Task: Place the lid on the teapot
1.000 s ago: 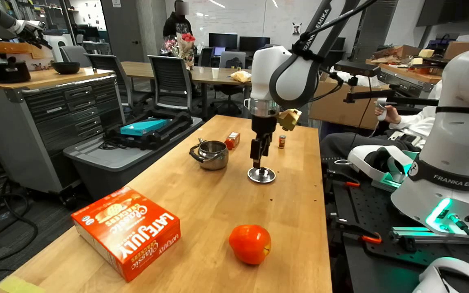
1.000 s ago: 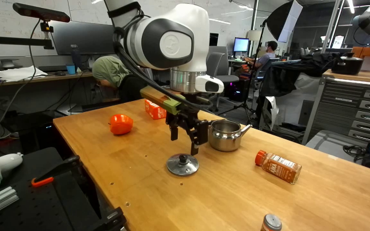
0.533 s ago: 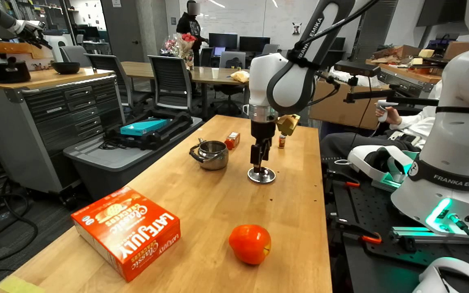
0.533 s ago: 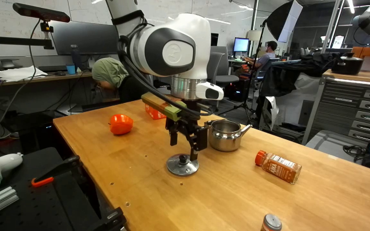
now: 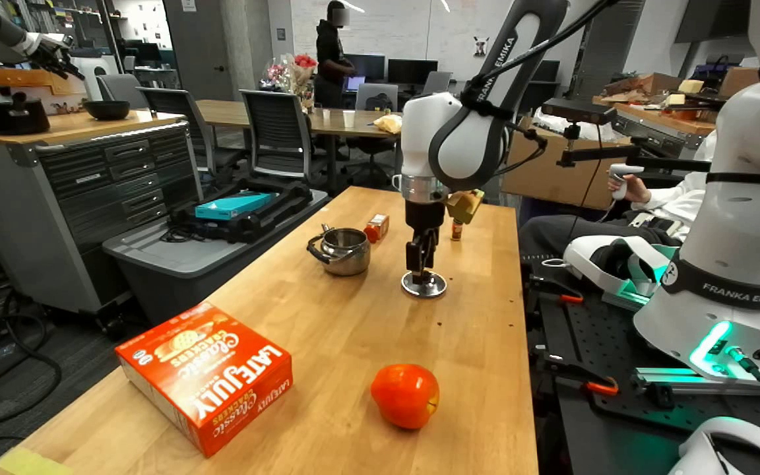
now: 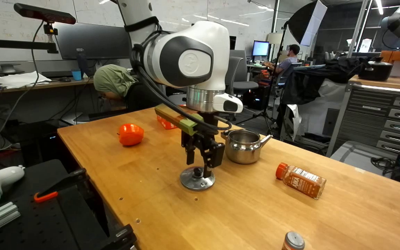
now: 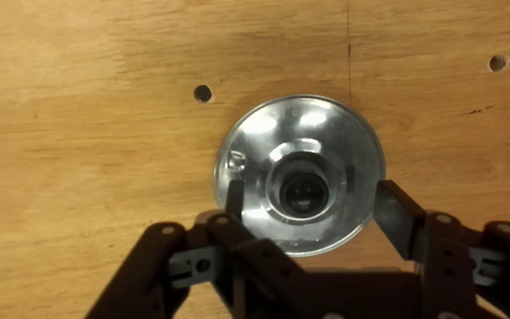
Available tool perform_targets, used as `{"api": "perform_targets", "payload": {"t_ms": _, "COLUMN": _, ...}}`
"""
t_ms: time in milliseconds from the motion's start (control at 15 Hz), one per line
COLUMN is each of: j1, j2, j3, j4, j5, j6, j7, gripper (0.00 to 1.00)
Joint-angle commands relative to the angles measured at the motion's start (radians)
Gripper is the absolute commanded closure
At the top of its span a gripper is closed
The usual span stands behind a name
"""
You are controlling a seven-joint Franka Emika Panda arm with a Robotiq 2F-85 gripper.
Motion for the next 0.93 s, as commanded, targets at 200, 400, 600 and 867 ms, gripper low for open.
{"api": "perform_targets", "payload": {"t_ms": 200, "j1": 0.007, "j2": 0.028, "j3": -0.015, "j4": 0.036, "j5": -0.014, "j6": -0.017, "j7": 0.005, "gripper": 0.78}}
{"api": "perform_targets", "payload": {"t_ms": 400, "j1": 0.001, "j2": 0.02, "j3": -0.007, "j4": 0.031, "j5": -0.004, "j6": -0.018, "j7": -0.007, "gripper": 0.92}}
{"api": "perform_targets", "payload": {"t_ms": 600, "j1": 0.003, "j2": 0.005, "j3": -0.005, "j4": 0.017, "j5": -0.002, "j6": -0.013, "j7": -0.005, "gripper": 0.9}}
{"api": "perform_targets", "payload": {"t_ms": 867, "j1": -0.005, "j2": -0.031, "j3": 0.009, "j4": -0.001, "j5": 0.013, "j6": -0.03, "j7": -0.021, "gripper": 0.93}}
